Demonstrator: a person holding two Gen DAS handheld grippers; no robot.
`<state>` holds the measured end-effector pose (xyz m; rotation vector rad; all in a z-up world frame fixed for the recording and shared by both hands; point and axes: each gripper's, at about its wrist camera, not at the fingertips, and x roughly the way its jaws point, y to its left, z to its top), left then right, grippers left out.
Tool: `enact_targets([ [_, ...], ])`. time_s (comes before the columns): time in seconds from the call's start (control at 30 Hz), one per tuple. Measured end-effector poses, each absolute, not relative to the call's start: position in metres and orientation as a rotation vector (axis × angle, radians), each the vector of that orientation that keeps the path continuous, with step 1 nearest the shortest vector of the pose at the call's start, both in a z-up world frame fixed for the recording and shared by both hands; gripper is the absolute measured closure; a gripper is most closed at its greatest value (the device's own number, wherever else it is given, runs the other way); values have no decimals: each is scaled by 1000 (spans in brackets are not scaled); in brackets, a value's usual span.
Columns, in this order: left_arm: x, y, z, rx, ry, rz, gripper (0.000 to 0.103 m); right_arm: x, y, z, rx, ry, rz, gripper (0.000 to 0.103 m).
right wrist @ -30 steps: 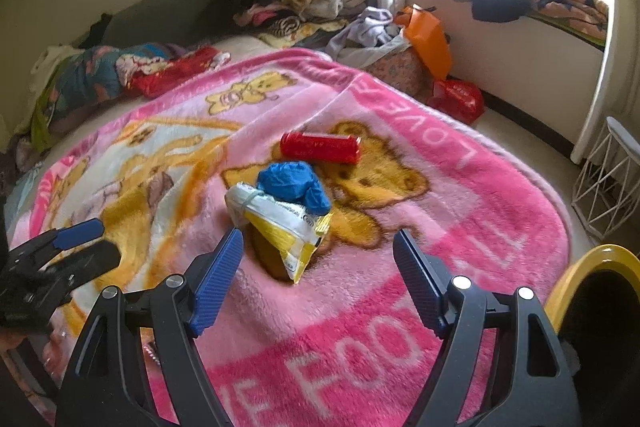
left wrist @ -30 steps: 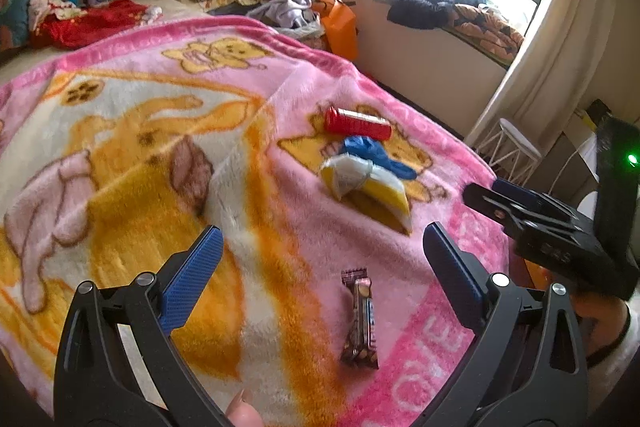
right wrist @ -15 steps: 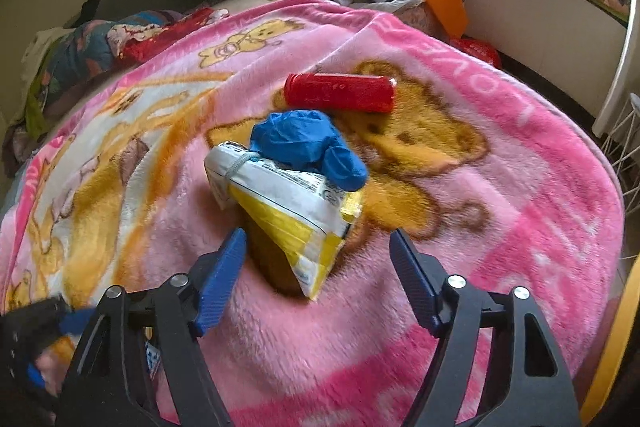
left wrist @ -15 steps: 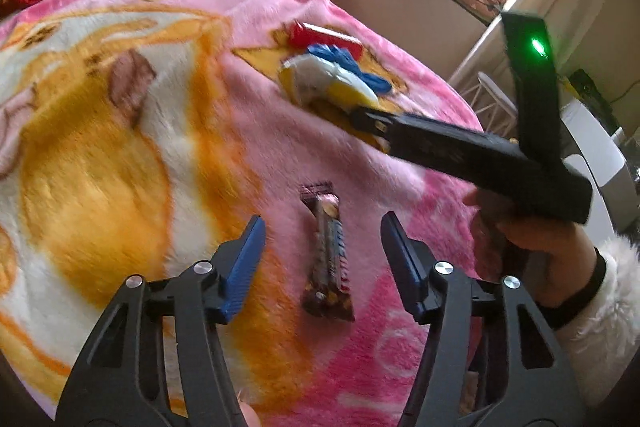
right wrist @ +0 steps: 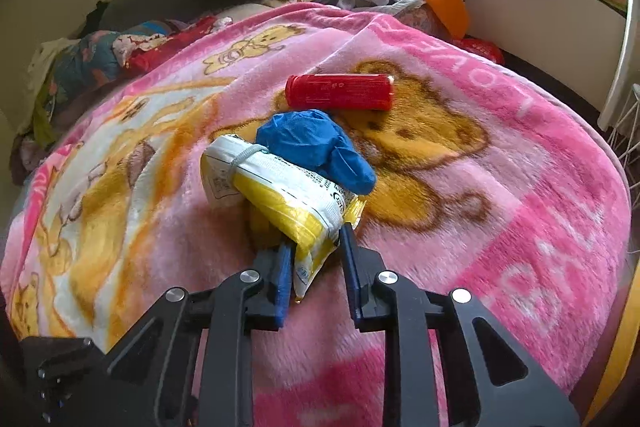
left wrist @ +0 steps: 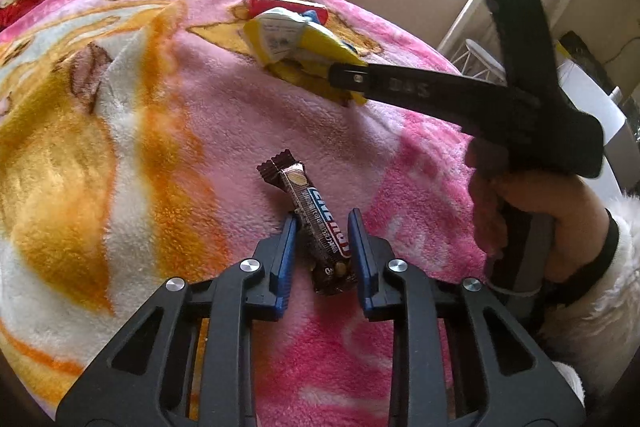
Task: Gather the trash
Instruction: 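Grasp the chocolate bar with the left tool while the right tool grasps the yellow chip bag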
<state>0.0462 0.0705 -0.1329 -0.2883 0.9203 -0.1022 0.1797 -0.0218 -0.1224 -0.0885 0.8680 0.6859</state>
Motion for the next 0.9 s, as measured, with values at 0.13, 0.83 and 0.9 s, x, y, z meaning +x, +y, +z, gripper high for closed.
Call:
enact_targets([
  [0.13,45,72,-132,-287,917,-104,85,169,-39,-118,-58,862,679,86],
  [0.83,56,66,-88,-266,812,-116,88,145,-111,-90,35,798,582,98],
  [0.9,57,63,-83,-262,801,-121,88,144,-115,-88,41,794,580,98],
])
